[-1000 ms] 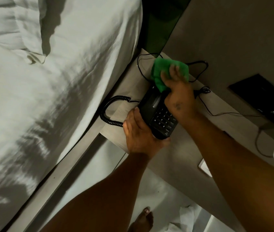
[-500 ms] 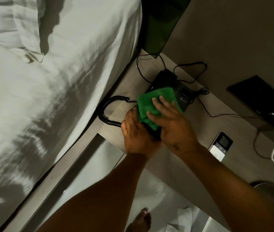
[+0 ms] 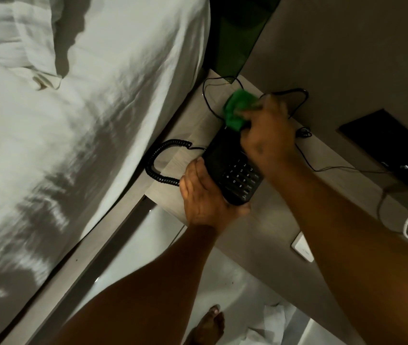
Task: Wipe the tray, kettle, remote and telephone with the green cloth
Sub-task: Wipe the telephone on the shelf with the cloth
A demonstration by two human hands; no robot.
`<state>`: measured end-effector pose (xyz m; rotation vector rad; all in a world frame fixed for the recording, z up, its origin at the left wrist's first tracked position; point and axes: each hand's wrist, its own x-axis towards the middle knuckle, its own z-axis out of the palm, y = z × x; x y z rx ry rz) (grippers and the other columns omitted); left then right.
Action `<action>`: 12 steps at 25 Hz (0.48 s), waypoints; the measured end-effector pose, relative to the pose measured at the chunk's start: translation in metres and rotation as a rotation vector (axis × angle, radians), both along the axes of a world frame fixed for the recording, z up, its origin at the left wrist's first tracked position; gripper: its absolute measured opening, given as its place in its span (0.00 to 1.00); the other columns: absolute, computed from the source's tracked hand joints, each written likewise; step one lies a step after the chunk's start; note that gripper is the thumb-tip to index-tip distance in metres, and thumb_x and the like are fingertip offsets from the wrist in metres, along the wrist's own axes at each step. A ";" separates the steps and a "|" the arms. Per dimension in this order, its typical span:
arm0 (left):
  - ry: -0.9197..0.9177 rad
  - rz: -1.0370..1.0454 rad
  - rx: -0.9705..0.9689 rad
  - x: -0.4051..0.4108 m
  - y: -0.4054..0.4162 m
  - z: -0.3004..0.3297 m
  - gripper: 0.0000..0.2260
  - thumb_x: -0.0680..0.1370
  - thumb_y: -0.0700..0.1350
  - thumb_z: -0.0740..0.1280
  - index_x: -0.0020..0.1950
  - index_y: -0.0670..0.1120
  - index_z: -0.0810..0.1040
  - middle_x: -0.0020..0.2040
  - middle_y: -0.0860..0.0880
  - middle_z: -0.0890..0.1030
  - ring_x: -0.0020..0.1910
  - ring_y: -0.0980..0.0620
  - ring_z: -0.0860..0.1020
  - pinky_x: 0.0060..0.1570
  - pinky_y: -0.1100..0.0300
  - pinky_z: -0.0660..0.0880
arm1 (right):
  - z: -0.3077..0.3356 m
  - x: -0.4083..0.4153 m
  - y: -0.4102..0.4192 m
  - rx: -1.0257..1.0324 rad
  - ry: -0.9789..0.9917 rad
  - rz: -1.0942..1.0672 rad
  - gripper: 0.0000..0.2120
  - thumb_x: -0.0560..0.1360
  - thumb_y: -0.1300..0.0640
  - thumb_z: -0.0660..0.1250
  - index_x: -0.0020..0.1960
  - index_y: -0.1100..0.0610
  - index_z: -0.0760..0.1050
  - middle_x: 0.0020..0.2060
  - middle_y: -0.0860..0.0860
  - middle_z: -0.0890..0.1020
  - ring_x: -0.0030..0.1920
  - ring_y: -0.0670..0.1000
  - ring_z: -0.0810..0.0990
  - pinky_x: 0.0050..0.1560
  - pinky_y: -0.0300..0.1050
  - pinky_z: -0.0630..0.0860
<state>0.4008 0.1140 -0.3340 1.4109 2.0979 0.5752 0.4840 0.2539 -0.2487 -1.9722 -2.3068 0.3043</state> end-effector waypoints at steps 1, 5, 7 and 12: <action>0.004 0.006 0.007 0.001 -0.001 0.000 0.61 0.56 0.71 0.72 0.77 0.37 0.54 0.74 0.39 0.64 0.75 0.40 0.63 0.75 0.40 0.58 | 0.000 0.003 0.020 0.001 0.007 -0.041 0.19 0.72 0.62 0.67 0.61 0.48 0.76 0.63 0.60 0.70 0.62 0.62 0.69 0.58 0.58 0.75; 0.009 0.004 0.013 0.002 -0.001 0.002 0.61 0.56 0.70 0.73 0.77 0.38 0.53 0.74 0.39 0.64 0.75 0.41 0.63 0.76 0.41 0.57 | -0.004 0.004 0.037 0.015 0.065 -0.078 0.18 0.73 0.63 0.64 0.61 0.52 0.76 0.61 0.61 0.71 0.58 0.62 0.74 0.59 0.53 0.75; -0.010 0.000 -0.003 0.001 -0.001 0.004 0.61 0.57 0.70 0.72 0.78 0.38 0.53 0.75 0.39 0.63 0.76 0.41 0.61 0.77 0.42 0.55 | -0.007 -0.004 -0.001 0.063 0.120 -0.036 0.17 0.73 0.62 0.65 0.59 0.51 0.75 0.59 0.59 0.73 0.56 0.59 0.75 0.55 0.52 0.76; -0.046 0.039 0.056 0.000 -0.001 0.001 0.44 0.72 0.62 0.67 0.78 0.38 0.57 0.76 0.39 0.64 0.77 0.41 0.61 0.76 0.40 0.56 | -0.019 -0.027 -0.092 -0.003 0.216 0.033 0.15 0.73 0.56 0.67 0.60 0.50 0.75 0.59 0.54 0.69 0.59 0.55 0.71 0.52 0.49 0.76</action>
